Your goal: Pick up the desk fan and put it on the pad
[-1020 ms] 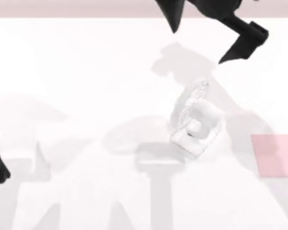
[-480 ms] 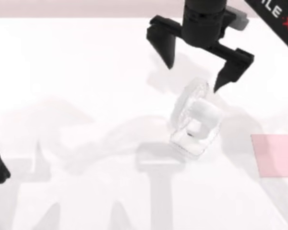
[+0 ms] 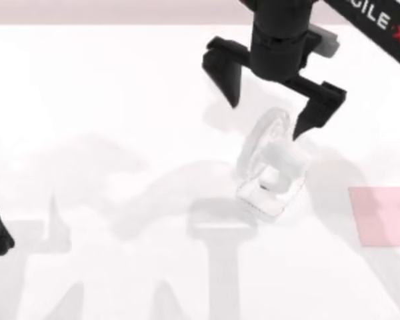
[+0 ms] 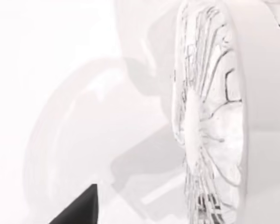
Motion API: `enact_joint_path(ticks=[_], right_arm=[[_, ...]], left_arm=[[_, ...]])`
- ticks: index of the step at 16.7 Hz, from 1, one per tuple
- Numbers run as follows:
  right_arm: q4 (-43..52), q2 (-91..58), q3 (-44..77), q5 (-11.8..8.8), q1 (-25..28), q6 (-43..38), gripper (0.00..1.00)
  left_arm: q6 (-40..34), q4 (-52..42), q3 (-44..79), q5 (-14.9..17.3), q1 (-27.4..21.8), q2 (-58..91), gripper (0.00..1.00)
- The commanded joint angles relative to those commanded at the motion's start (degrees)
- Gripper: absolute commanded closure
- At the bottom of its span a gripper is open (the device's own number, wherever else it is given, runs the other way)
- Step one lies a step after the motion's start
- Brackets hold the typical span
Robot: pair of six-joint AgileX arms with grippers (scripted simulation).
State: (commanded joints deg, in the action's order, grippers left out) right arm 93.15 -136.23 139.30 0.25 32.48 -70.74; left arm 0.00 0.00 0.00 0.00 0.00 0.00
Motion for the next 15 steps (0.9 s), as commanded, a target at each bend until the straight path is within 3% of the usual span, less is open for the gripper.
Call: enact_joint_path(ticks=[4, 9, 15], right_arm=[[-7.08, 2.95, -10.08, -0.03, 0.18, -0.16, 0.00], [-8.45, 3.41, -11.70, -0.04, 0.24, -0.22, 0.00], [-8.45, 3.41, -11.70, -0.04, 0.24, -0.22, 0.45]], left_arm=[[0.00, 0.00, 0.00, 0.00, 0.00, 0.00, 0.00], [0.00, 0.00, 0.00, 0.00, 0.00, 0.00, 0.00], [0.00, 0.00, 0.00, 0.00, 0.00, 0.00, 0.00]])
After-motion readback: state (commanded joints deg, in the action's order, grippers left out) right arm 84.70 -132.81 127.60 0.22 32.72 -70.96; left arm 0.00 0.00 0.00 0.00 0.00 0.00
